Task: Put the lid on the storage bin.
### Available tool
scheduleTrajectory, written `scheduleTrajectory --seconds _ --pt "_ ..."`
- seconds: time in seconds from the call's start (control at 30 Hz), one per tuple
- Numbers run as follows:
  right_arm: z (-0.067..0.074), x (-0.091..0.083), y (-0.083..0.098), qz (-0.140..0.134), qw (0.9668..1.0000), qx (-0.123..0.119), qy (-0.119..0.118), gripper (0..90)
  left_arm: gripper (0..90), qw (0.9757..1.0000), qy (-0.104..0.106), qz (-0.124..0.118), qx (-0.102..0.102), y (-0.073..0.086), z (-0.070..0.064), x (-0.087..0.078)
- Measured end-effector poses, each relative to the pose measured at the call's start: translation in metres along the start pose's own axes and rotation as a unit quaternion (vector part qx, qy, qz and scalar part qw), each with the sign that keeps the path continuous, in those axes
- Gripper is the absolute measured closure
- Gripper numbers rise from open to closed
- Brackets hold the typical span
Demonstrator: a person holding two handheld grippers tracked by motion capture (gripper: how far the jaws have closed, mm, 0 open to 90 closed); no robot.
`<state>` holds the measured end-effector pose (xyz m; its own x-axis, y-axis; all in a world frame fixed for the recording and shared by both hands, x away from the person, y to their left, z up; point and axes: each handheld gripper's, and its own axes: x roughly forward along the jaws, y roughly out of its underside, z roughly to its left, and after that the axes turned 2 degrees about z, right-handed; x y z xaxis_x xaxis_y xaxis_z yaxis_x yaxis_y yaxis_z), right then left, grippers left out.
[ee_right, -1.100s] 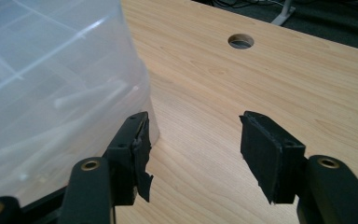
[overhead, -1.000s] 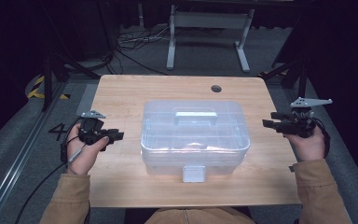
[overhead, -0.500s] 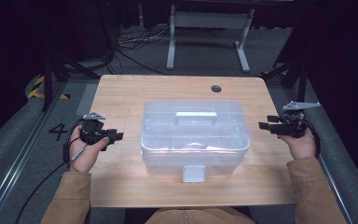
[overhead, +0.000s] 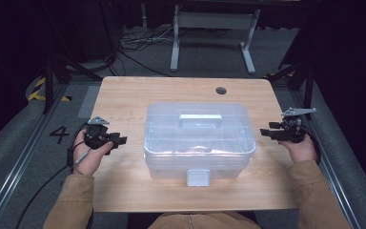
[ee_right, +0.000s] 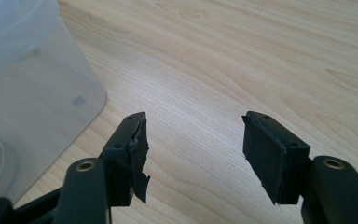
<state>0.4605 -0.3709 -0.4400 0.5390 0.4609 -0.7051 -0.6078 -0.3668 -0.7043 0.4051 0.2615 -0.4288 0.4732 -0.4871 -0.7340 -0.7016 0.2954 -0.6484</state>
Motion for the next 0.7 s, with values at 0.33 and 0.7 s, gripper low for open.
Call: scheduleTrajectory --seconds 0.33,0.7 --pt "0.003 0.016 0.006 0.016 0.9998 -0.011 0.001 40.3 58.0 0.9998 -0.001 0.016 0.009 0.003 0.001 0.009" --pt "0.005 0.026 0.011 0.031 0.9993 -0.023 0.005 40.0 56.9 0.9993 -0.006 0.033 0.015 0.004 0.001 0.015"
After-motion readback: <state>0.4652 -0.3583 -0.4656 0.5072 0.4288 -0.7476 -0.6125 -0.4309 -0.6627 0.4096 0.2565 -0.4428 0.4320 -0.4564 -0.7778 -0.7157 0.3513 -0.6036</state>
